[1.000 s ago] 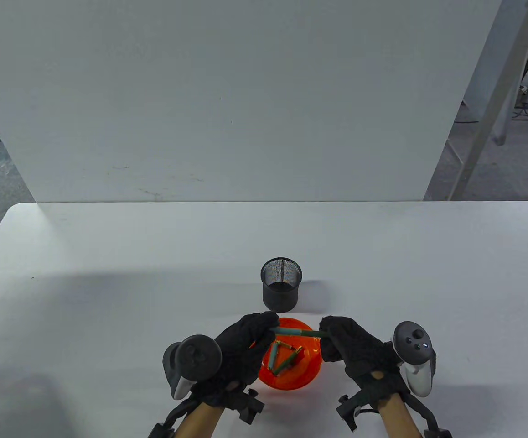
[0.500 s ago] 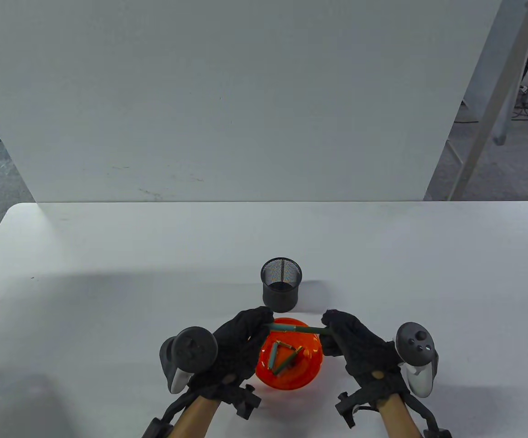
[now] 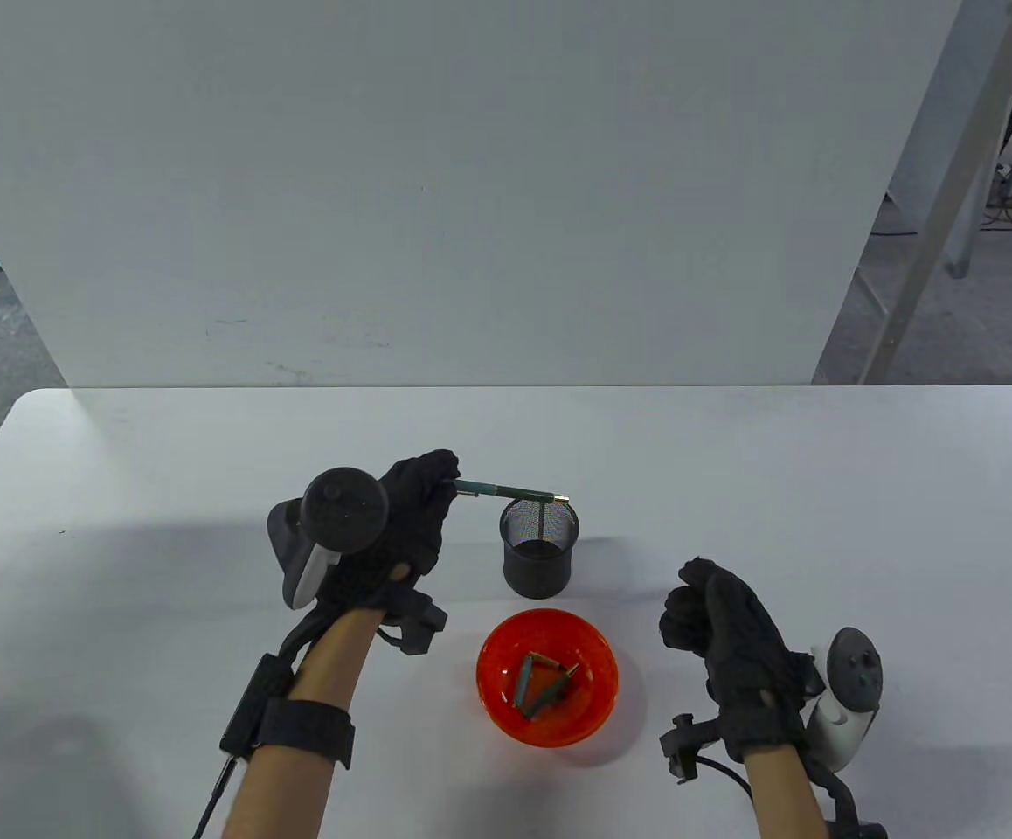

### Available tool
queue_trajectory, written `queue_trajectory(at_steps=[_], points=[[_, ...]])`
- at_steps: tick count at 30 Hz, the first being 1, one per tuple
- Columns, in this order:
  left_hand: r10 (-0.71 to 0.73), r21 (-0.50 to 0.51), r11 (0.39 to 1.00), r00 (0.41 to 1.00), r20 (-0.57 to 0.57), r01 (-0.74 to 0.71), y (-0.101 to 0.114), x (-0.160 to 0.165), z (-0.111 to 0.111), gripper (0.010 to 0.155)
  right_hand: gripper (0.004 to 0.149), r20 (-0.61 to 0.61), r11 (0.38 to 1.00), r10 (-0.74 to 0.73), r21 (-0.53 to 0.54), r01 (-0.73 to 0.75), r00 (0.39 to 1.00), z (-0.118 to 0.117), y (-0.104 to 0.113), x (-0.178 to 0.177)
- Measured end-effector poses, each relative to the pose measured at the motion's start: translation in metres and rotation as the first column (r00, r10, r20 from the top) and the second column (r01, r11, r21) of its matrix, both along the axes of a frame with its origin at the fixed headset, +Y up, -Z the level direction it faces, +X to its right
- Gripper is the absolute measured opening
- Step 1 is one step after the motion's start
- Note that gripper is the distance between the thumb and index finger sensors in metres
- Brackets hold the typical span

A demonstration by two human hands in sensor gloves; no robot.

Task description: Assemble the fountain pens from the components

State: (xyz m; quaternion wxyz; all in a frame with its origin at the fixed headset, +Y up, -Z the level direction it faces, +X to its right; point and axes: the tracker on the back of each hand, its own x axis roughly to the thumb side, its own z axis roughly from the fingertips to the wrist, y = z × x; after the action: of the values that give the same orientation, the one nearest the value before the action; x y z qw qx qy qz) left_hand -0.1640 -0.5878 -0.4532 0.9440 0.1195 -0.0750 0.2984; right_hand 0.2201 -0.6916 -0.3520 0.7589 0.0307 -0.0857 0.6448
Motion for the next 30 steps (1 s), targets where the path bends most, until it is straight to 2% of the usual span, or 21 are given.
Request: queue_trajectory(at_steps=[5, 11, 20, 30], points=[[-0.223, -0.047, 0.974, 0.973, -0.056, 0.22, -0.01, 0.028, -0.013, 0.046, 0.052, -0.004, 1.0, -0.018, -0.005, 0.018, 1.0, -0.001, 0.0, 0.001], [-0.353, -0.153, 0.93, 0.929, -0.116, 0.334, -0.033, 0.051, -0.027, 0.045, 0.052, -0.02, 1.0, -0.015, 0.007, 0.016, 1.0, -0.001, 0.0, 0.001], [-0.38, -0.225, 0.907, 0.922, -0.078, 0.355, -0.053, 0.072, -0.035, 0.045, 0.052, -0.052, 1.0, -0.028, 0.0, 0.028, 0.998, -0.003, -0.002, -0.002], [-0.34, -0.273, 0.911, 0.937, -0.079, 0.308, -0.064, 0.074, -0.036, 0.045, 0.052, -0.061, 0.999, -0.04, 0.006, 0.04, 0.997, -0.004, -0.002, -0.002]])
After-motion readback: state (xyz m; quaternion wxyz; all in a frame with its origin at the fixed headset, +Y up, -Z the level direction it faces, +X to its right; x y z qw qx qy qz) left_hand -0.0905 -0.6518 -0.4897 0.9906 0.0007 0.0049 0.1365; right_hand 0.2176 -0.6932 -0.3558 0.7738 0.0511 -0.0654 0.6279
